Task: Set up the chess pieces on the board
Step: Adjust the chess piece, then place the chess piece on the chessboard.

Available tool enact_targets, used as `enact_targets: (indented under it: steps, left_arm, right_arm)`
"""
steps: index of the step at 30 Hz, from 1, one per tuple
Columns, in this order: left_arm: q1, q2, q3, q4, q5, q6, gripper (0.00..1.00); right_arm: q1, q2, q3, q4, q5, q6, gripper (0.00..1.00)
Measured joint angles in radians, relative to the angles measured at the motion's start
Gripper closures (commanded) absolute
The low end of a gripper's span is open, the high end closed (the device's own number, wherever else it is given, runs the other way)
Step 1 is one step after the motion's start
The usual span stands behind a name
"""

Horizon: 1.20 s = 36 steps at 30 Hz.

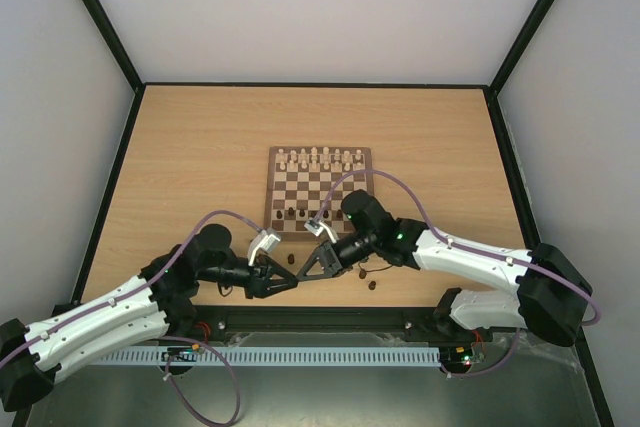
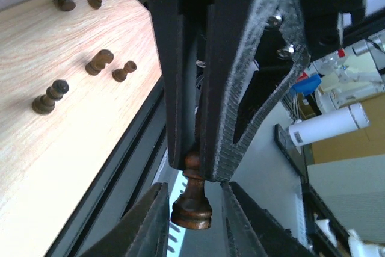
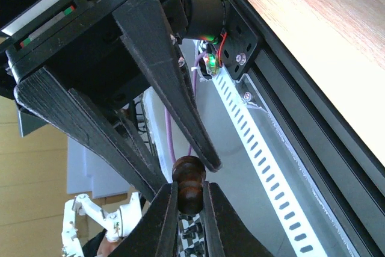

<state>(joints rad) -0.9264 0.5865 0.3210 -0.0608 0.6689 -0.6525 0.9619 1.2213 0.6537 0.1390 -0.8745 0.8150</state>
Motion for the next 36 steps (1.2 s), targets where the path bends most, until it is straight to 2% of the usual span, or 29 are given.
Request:
enact_targets:
  steps: [7,10,13,18,21,24,28,29,30,36]
  left_arm:
    - [0.0,-0.003,0.018,-0.006,-0.043,0.009,0.47]
    - [0.0,-0.006,0.047,-0.026,-0.079,0.012,0.45]
    - [0.0,-0.008,0.095,-0.063,-0.138,0.016,0.38]
    - [0.0,0.019,0.219,-0.158,-0.317,0.015,0.38]
    - [0.0,0.092,0.312,-0.201,-0.435,0.014,0.36]
    - [0.002,0.191,0.392,-0.232,-0.552,0.016,0.29]
    - [0.007,0.346,0.486,-0.271,-0.691,0.024,0.15]
    - [0.007,0.382,0.502,-0.275,-0.722,0.027,0.04]
    - [0.008,0.412,0.515,-0.278,-0.748,0.032,0.02]
    - [0.011,0.589,0.564,-0.286,-0.893,0.048,0.01]
  right_arm:
    - [0.006,-0.01,0.011,-0.038,0.073,-0.026,0.98]
    - [0.007,-0.031,0.032,-0.092,0.127,-0.053,0.99]
    - [0.007,-0.053,0.069,-0.17,0.21,-0.089,0.99]
    - [0.007,-0.096,0.157,-0.354,0.439,-0.162,0.99]
    - [0.007,-0.125,0.2,-0.458,0.593,-0.192,0.99]
    - [0.007,-0.137,0.236,-0.564,0.758,-0.208,0.99]
    - [0.007,-0.126,0.276,-0.693,0.972,-0.208,0.98]
    - [0.007,-0.117,0.286,-0.722,1.02,-0.207,0.97]
    - [0.007,-0.104,0.296,-0.749,1.065,-0.205,0.96]
    - [-0.013,0.023,0.362,-0.858,1.23,-0.201,0.96]
